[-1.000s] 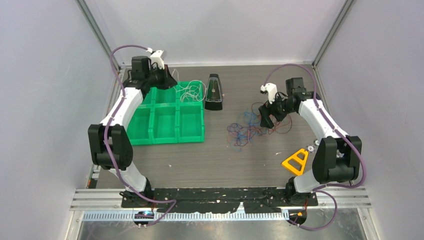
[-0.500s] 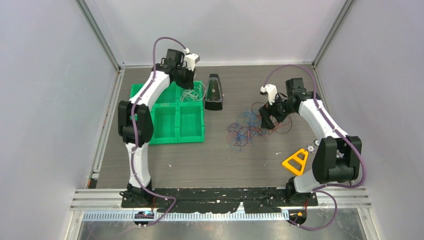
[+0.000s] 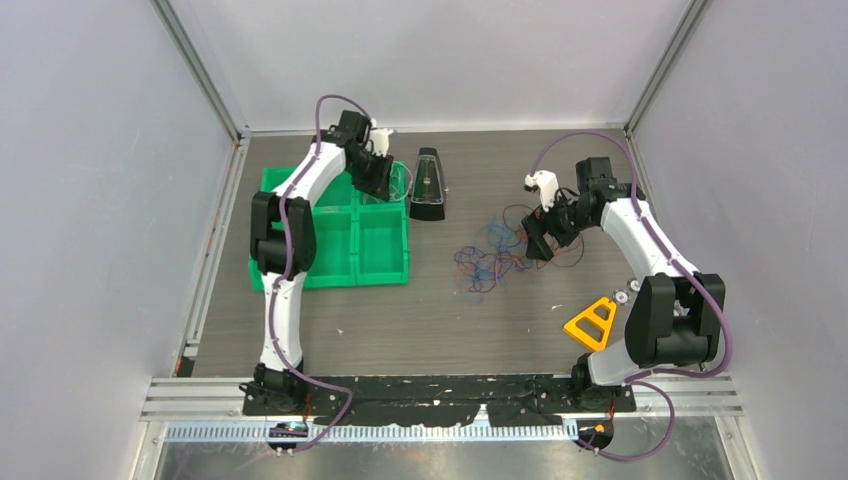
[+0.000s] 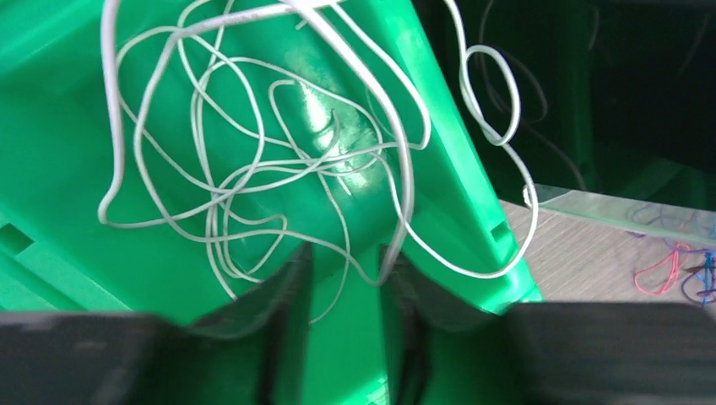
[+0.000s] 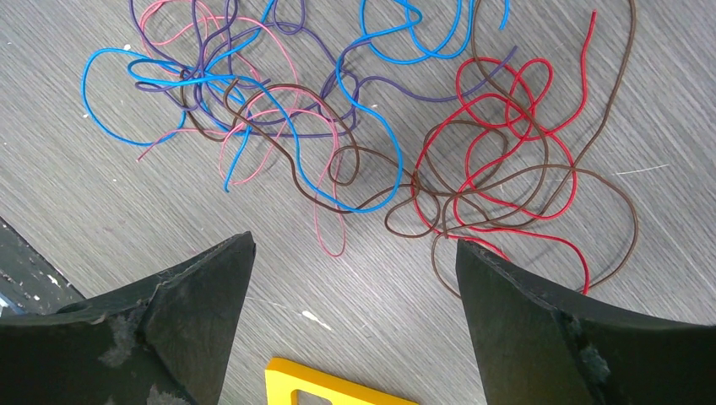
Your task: Untangle the cables
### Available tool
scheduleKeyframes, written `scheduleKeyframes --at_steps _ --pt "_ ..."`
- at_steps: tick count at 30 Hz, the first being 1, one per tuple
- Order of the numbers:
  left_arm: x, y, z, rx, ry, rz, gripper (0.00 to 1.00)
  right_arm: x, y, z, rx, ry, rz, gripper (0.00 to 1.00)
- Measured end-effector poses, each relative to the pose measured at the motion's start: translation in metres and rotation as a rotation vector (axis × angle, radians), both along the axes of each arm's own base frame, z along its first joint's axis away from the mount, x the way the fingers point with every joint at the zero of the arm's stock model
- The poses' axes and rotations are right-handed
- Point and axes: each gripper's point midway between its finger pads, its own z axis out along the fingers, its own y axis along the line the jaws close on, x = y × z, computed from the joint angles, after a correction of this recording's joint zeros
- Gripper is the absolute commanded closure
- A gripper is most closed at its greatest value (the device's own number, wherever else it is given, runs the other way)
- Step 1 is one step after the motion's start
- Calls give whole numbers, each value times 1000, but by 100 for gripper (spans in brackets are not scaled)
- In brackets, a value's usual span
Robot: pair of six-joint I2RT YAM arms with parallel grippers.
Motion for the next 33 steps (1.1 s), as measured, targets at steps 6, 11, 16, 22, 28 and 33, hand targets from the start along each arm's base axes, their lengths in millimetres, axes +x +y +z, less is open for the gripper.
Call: scheduleKeyframes --at_steps 6,11,16,22,28,33 --pt "-5 -3 21 -42 -27 -5 42 -2 0 -1 0 9 0 5" --pt "-3 -6 90 -99 -172 -25 41 -2 1 0 4 11 -2 5" --pt "-1 -10 139 -133 -300 -72 45 -2 2 2 13 13 -9 5" --pt "-1 -15 133 -140 -295 -124 58 -2 2 2 16 17 -15 5" --pt "-5 -19 101 -138 -221 -131 59 -2 2 2 17 19 -18 5" --pt "-20 -17 73 -126 -145 -131 61 -2 3 2 19 20 -19 5"
